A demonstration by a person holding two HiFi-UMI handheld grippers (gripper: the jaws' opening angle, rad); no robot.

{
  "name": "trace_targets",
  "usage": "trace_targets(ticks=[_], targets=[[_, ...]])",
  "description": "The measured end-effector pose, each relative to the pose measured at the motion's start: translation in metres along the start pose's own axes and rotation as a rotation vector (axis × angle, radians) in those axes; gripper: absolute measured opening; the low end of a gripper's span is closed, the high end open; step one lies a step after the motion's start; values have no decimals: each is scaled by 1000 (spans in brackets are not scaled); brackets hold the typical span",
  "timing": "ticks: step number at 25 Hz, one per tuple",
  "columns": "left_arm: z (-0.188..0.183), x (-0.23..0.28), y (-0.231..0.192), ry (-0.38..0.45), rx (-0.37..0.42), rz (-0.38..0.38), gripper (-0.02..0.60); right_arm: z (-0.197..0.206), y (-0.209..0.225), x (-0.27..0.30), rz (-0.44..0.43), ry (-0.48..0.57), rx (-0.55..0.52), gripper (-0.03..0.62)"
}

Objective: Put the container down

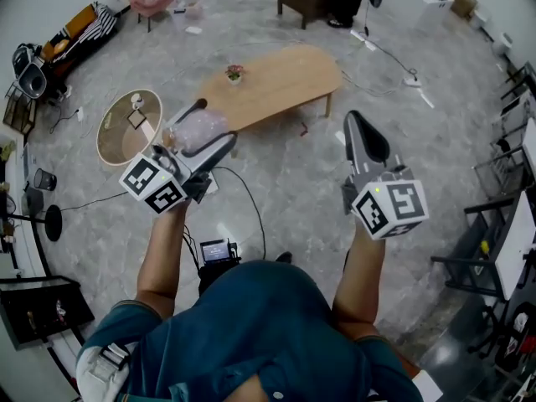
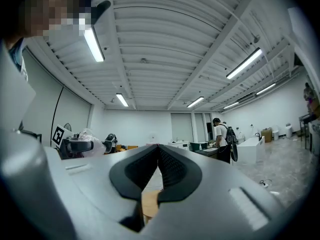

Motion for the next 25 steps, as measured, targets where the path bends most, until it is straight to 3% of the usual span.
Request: trace_targets(ticks=[11, 25], targets=[[2, 57, -1, -21, -2, 48, 411, 13, 48, -11, 62, -6, 34, 9], [-11, 143, -113, -4, -11, 232, 411, -12, 70, 64, 251, -21, 17, 9]])
Point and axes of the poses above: the fingertips, and each gripper's own axes: x forward along the fingers, y to its right, z out of its underside, the point moved 8 cm from there along -x, backward along the fingers, and after that the axes turned 10 degrees about -y, right-handed, at the moved point
